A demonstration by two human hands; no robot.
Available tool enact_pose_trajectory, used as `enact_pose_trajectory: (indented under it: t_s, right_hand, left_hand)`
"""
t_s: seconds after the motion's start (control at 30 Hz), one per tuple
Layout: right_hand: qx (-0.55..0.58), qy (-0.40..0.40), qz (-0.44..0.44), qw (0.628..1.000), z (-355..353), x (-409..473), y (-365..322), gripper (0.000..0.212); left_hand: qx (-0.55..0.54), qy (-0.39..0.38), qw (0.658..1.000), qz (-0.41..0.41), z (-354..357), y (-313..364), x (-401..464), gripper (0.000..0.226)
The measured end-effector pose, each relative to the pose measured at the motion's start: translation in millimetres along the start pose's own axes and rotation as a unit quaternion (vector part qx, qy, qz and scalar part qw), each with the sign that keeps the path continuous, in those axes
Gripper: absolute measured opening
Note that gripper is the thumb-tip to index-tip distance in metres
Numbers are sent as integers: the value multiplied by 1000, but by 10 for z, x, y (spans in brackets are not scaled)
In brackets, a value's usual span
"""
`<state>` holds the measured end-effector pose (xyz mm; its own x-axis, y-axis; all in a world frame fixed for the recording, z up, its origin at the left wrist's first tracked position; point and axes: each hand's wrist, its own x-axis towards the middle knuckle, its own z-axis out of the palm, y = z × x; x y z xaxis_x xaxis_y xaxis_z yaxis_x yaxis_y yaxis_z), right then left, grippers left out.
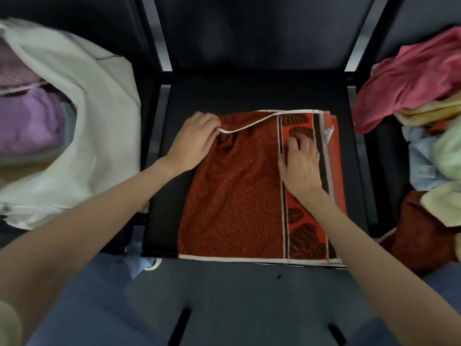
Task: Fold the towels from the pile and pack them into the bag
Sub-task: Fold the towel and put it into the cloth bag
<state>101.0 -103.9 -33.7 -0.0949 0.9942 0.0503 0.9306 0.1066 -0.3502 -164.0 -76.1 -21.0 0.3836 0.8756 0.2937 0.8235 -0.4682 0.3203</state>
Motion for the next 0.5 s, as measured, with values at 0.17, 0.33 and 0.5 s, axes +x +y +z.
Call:
enact_pose_trajectory:
  t_s: [0.17,0.33,0.5]
  right_hand:
    - [-20,-4,22,1000,14,150,156,43]
    - [-106,-3,30,994,20,245,96,35]
    - [-104,6,78,992,-38,408,96,31]
  left_hand:
    - [-79,-146,986,-33,-234,-177,444,21]
    - [74,-267,961,12,-499,-382,1047,22]
    - [182,-285,941,29,-488,-549,1247,28]
